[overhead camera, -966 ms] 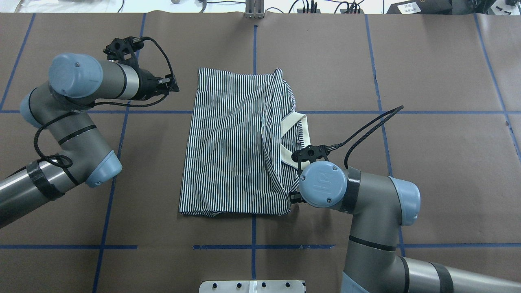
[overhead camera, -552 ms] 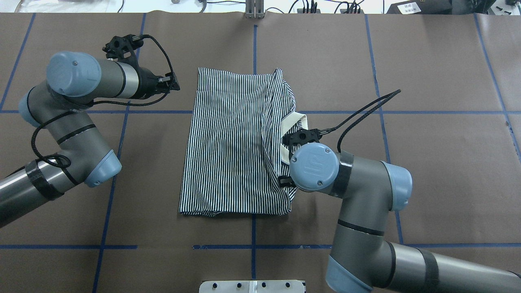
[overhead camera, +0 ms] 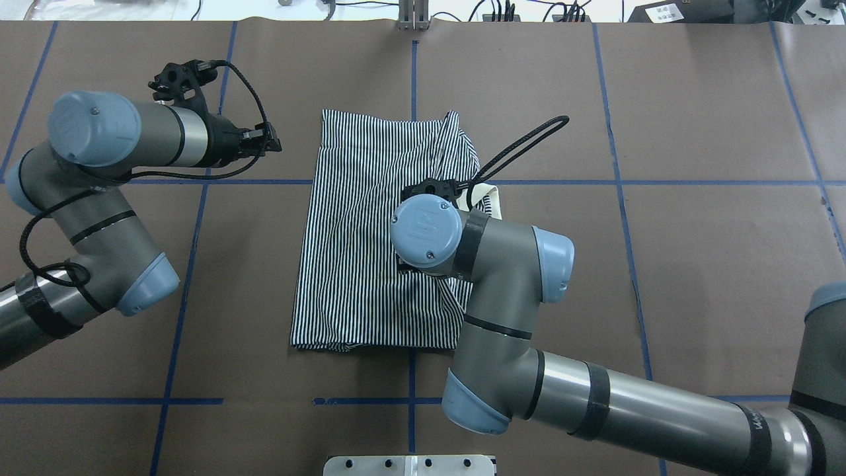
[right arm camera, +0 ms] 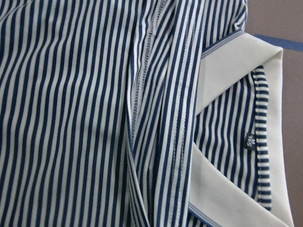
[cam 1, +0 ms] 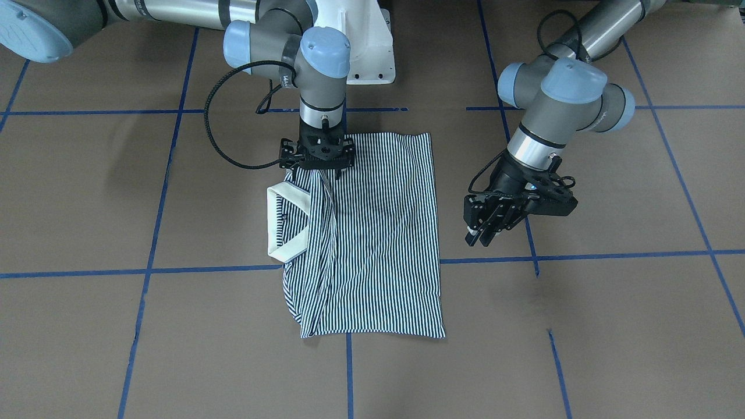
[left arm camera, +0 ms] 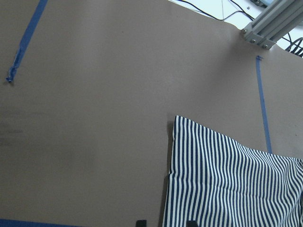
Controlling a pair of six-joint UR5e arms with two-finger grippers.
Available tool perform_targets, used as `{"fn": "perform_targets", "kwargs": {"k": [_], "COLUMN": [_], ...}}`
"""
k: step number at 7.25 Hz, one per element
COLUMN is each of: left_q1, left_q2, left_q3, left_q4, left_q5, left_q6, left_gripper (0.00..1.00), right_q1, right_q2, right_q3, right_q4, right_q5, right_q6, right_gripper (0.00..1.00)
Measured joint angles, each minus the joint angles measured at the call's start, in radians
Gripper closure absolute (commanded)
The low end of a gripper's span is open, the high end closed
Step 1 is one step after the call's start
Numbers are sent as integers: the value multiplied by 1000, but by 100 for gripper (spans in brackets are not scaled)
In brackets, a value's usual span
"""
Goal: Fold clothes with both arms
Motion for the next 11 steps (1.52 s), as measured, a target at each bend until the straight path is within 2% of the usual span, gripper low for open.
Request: {"fn": "perform_targets", "kwargs": {"k": [2, 5, 8, 10, 11], "left_q1": [-2, -3, -8, -9, -11], "left_q2": [74, 102, 99, 96, 96], "left_q3": [-85, -120, -122, -123, -124], "left_q4": [0, 0, 1, 1, 1], "left_q5": [-42, -56, -60, -60, -63], "left_q6": [1, 2, 5, 5, 5], "left_gripper": [61, 61, 61, 61, 61], "right_q1": [18, 57, 146, 166, 168], "right_q2": [40, 17, -67, -130, -129], "right_q3": [-91, -113, -37, 25, 32], "right_q4": [21, 24, 19, 18, 19], "right_q5": [2, 15, 102, 111, 110], "right_q6": [-17, -64, -161, -190, -191], "right_gripper": [0, 0, 0, 0, 0]}}
